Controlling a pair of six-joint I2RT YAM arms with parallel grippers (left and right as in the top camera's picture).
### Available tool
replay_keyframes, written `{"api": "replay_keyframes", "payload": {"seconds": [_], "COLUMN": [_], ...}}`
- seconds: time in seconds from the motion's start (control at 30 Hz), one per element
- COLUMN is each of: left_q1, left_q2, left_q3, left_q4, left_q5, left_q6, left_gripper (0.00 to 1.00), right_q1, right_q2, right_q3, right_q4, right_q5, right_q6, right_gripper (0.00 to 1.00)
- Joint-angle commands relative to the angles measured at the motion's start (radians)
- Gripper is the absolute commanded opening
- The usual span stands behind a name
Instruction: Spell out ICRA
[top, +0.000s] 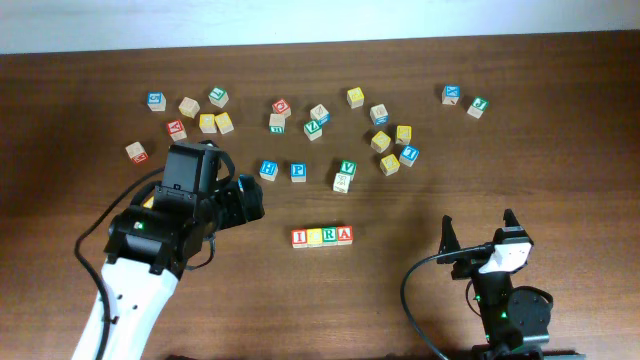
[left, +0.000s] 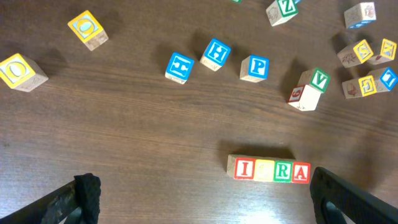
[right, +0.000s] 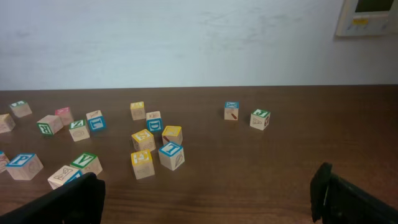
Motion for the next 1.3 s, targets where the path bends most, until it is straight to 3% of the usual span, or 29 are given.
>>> {"api": "replay_keyframes", "payload": {"seconds": [0.0,0.13,0.27,1.27], "left_q1": [0.003,0.003,0.003,0.003], "left_q2": [-0.01,-0.01,-0.01,-0.01], "left_q3": [0.011,0.011,0.011,0.011], "left_q4": [0.001,0.001,0.001,0.001], "left_q5": [-0.014,-0.014,-0.014,-0.014], "left_q6": [0.0,0.0,0.0,0.0], "left_gripper": [0.99,0.99,0.99,0.99], "right_q1": [-0.008,-0.006,-0.006,-0.006], "right_q2": [-0.011,-0.011,-0.011,-0.011], "right_q3": [-0.006,-0.006,-0.006,-0.006], "right_q4": [-0.005,-0.005,-0.008,-0.007], "right_q5": [0.01,0.011,0.007,0.027], "right_q6": [0.004,-0.013,-0.128,-0.055], "right_gripper": [0.98,0.98,0.98,0.98]}}
